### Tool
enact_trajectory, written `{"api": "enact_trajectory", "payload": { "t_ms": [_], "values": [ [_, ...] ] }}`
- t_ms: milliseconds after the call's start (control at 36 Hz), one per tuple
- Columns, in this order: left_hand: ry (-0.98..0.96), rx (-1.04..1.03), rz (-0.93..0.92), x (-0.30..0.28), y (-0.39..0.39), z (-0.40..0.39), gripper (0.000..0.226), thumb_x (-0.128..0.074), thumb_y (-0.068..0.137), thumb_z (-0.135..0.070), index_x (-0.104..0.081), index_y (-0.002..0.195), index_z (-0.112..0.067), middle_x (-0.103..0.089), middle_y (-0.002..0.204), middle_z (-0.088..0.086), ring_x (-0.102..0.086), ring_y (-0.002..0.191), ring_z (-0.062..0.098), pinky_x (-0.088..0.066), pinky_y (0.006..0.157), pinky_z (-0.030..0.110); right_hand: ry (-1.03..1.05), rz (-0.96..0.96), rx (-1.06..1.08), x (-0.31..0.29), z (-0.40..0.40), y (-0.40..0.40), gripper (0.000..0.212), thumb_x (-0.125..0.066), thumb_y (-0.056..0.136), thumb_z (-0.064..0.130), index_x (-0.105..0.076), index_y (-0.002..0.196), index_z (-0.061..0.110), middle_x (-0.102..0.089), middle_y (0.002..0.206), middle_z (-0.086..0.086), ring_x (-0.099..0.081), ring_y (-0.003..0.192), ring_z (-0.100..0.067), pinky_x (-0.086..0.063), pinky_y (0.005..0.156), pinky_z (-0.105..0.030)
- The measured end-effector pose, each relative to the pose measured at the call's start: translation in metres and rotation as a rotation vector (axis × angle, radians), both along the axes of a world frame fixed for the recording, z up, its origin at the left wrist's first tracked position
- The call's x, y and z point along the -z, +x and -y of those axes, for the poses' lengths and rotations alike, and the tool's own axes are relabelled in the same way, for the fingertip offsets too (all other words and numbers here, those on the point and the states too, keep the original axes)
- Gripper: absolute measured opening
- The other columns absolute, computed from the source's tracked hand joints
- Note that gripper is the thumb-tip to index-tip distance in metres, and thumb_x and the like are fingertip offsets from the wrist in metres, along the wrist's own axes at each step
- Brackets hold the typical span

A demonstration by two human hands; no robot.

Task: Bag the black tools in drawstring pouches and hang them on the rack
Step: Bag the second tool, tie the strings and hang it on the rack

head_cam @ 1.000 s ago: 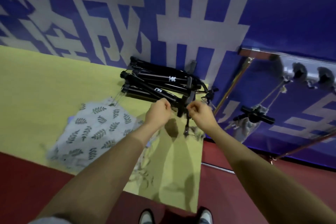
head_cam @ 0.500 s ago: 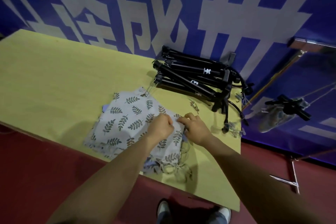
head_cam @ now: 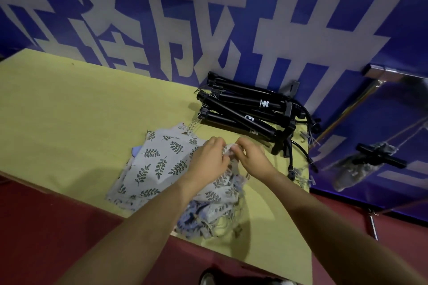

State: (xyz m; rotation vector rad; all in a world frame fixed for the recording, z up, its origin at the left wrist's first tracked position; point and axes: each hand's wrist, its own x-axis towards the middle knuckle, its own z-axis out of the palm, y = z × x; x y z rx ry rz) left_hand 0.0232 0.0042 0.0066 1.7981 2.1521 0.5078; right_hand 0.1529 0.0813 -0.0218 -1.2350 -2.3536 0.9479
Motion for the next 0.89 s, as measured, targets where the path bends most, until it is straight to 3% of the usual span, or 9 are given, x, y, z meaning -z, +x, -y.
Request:
{"api": "enact_trajectory", "payload": {
  "t_ms": [83,139,250,361,556,750,806,889],
  "values": [
    [0.078,0.074,-0.072,-0.014,-0.007,0.001,0.02,-0.044,0.096,-0.019,-0.04,0.112,-0.01,-0.053,0.106,0.007,-0.042,0.067,0.016,-0.025,0.05,0.022,-0.002,-0.037,0.008,-0.012,0.0,-0.003,0.024,-0.05,0.097,0.034,-0.047,0.086,0.013,-0.049,0.066,0.007,-0.048,0.066,-0.018,-0.036,0.066,-0.035],
    [0.09,0.178,-0.176,-0.02,-0.01,0.002,0.019,-0.043,0.095,-0.016,-0.041,0.113,-0.009,-0.048,0.108,0.007,-0.04,0.074,0.017,-0.03,0.058,0.024,0.015,-0.05,0.015,-0.017,0.0,-0.005,0.024,-0.052,0.096,0.033,-0.046,0.091,0.011,-0.046,0.065,0.006,-0.045,0.061,-0.017,-0.034,0.059,-0.034],
    [0.068,0.285,-0.356,-0.021,-0.017,-0.001,0.026,-0.043,0.094,-0.012,-0.05,0.119,-0.009,-0.047,0.116,0.006,-0.046,0.107,0.023,-0.04,0.081,0.031,0.044,-0.037,0.019,-0.023,0.0,-0.007,0.025,-0.054,0.094,0.034,-0.052,0.093,0.009,-0.051,0.066,0.003,-0.048,0.06,-0.014,-0.038,0.057,-0.036],
    [-0.038,0.228,-0.446,-0.022,-0.021,-0.003,0.039,-0.048,0.088,-0.004,-0.049,0.127,-0.011,-0.044,0.125,0.005,-0.046,0.113,0.024,-0.04,0.085,0.032,0.078,0.013,-0.007,-0.021,-0.001,-0.007,0.025,-0.057,0.093,0.033,-0.058,0.086,0.01,-0.057,0.075,-0.001,-0.053,0.071,-0.019,-0.043,0.064,-0.038],
    [-0.191,0.119,-0.396,-0.023,-0.013,-0.011,0.057,-0.064,0.085,-0.008,-0.04,0.136,-0.015,-0.04,0.13,0.007,-0.054,0.108,0.029,-0.046,0.079,0.037,0.136,0.012,-0.01,-0.021,-0.009,-0.006,0.013,-0.057,0.093,0.018,-0.058,0.097,0.005,-0.055,0.089,-0.003,-0.052,0.081,-0.017,-0.041,0.071,-0.033],
    [-0.103,0.05,-0.262,-0.025,-0.013,-0.03,0.064,-0.062,0.083,-0.001,-0.032,0.139,-0.009,-0.036,0.135,0.007,-0.056,0.079,0.024,-0.042,0.06,0.033,0.073,-0.085,0.15,-0.013,-0.019,0.004,0.024,-0.051,0.097,0.03,-0.058,0.11,0.011,-0.063,0.096,-0.002,-0.06,0.086,-0.017,-0.049,0.073,-0.035],
    [-0.1,0.022,-0.237,-0.025,-0.015,-0.035,0.063,-0.058,0.083,0.005,-0.031,0.139,-0.006,-0.031,0.14,0.008,-0.049,0.072,0.023,-0.038,0.058,0.032,0.048,-0.034,0.182,-0.006,-0.022,0.011,0.024,-0.047,0.098,0.026,-0.057,0.112,0.008,-0.062,0.105,-0.007,-0.06,0.091,-0.021,-0.049,0.076,-0.037],
    [-0.136,-0.01,-0.169,-0.018,-0.012,-0.039,0.069,-0.057,0.083,0.005,-0.026,0.143,-0.006,-0.022,0.149,0.006,-0.051,0.076,0.022,-0.043,0.06,0.032,-0.002,0.123,0.221,0.009,-0.029,0.019,0.025,-0.046,0.098,0.017,-0.056,0.117,0.005,-0.057,0.12,-0.014,-0.057,0.102,-0.028,-0.049,0.082,-0.04]
  ]
}}
